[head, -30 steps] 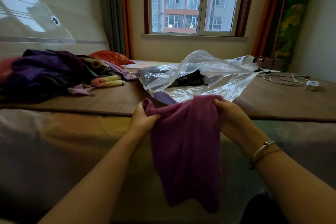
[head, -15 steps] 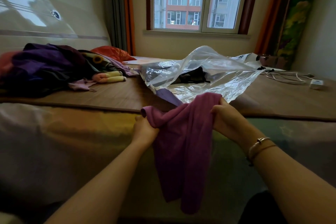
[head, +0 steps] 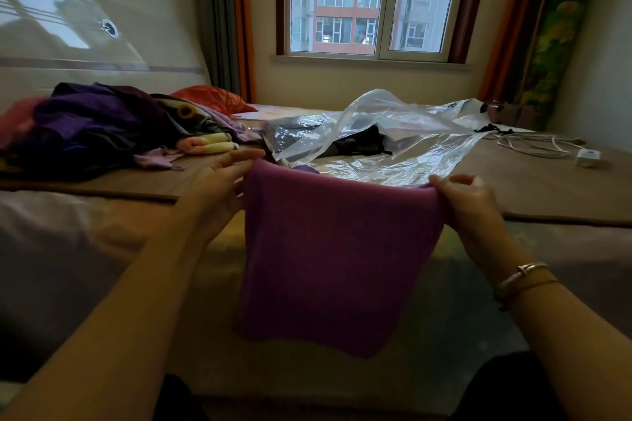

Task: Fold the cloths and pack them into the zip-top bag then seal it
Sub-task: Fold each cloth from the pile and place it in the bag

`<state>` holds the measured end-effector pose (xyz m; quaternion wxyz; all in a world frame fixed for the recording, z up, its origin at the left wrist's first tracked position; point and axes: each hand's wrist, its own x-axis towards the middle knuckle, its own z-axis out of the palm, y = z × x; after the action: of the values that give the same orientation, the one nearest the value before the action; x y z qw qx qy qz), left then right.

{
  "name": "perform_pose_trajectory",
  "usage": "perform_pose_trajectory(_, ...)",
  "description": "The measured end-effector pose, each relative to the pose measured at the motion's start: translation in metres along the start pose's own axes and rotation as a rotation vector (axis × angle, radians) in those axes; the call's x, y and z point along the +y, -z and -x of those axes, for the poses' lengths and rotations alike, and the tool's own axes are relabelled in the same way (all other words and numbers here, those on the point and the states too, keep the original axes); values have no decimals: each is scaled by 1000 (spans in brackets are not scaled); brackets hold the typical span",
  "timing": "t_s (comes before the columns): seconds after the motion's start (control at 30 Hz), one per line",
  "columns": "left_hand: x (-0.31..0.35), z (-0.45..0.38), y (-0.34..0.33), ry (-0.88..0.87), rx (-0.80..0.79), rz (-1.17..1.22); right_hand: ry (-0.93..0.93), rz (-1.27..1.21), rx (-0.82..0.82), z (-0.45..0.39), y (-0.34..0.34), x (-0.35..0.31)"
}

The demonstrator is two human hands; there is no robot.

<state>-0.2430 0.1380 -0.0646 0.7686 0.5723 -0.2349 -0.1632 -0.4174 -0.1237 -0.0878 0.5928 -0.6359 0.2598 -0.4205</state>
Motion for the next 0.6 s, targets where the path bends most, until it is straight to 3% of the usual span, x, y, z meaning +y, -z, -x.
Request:
perform_pose_trajectory(0.2,16,6,7,-159,-97,87,106,-253,-149,16,2,-21)
perform_pose_trajectory(0.3,19,6,12,-224,-53,-17,179,-216,-104,18,3,-27)
perform_pose_trajectory(0.47,11,3,17,-322,28,-459,179,79,-35,9,1,-15)
perform_pose_trajectory(0.6,-2,1,15,-240,17,-533,132,503,-108,-3,-4,-1)
